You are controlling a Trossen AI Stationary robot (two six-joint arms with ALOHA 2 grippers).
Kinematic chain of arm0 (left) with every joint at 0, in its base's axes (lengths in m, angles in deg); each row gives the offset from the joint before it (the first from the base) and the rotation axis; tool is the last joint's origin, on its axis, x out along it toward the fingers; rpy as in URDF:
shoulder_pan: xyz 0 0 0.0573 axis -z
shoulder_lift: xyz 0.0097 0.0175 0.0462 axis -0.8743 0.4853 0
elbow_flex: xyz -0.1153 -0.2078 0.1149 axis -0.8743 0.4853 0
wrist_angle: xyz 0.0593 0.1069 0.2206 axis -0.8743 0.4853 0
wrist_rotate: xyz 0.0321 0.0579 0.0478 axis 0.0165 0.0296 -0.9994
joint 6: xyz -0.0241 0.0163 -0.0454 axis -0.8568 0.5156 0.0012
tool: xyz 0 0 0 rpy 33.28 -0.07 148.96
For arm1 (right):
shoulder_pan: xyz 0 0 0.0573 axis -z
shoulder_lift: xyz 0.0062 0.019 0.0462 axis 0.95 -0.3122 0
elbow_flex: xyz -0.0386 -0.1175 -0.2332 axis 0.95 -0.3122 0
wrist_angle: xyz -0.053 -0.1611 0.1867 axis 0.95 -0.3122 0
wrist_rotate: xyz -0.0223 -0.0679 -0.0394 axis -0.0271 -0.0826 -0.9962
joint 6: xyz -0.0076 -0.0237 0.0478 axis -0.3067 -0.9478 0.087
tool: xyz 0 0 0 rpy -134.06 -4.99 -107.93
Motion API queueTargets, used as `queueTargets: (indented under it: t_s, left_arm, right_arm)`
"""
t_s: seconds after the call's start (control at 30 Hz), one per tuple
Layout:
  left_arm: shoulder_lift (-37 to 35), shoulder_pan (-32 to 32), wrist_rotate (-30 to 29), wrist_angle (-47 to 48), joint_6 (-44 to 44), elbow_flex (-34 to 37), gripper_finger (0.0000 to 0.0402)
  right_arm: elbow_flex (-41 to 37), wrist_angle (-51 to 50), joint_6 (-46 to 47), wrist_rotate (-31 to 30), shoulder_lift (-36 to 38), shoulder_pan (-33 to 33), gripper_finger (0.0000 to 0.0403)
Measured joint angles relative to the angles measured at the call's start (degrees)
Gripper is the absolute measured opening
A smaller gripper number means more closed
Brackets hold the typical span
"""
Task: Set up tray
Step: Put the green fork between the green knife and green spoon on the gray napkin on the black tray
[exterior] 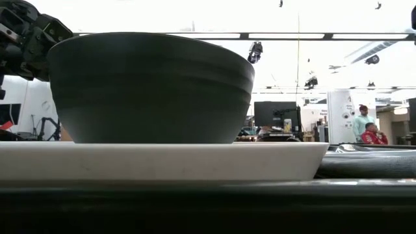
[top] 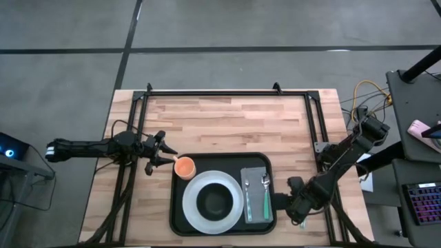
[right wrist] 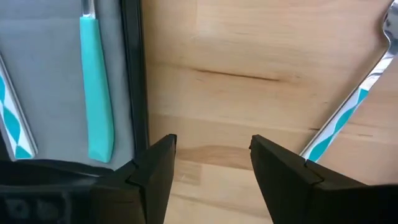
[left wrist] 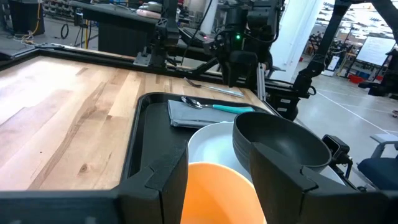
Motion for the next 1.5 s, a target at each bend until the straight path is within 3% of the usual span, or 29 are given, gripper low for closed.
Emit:
queueTargets:
  t_s: [0.37,0.67,0.97,1.23,1.5]
  left_arm:
    - [0.0,0.0,0.0,0.0,0.0,0.0,0.0151]
    - [0.0,0.0,0.0,0.0,0.0,0.0,0.0151]
    - [0.0,0.0,0.0,0.0,0.0,0.0,0.0151]
    - [0.0,0.0,0.0,0.0,0.0,0.0,0.0151]
    - [0.0,0.0,0.0,0.0,0.0,0.0,0.0151]
  right_arm:
    - [0.0,0.0,-2.6,-1.7,0.7,0.0,0.0196]
    - [0.0,4.8,-14.5,-1.8,0.7,0.0,0.0196]
    - [-0.2,2.5,-2.5,-3.3,0.7,-0.1,0.0196]
    - [-3.9,2.8,14.4,-2.7,2.7,-6.5,0.0196]
    - [-5.8,2.4,15.7,-1.4,4.5,-8.2,0.0196]
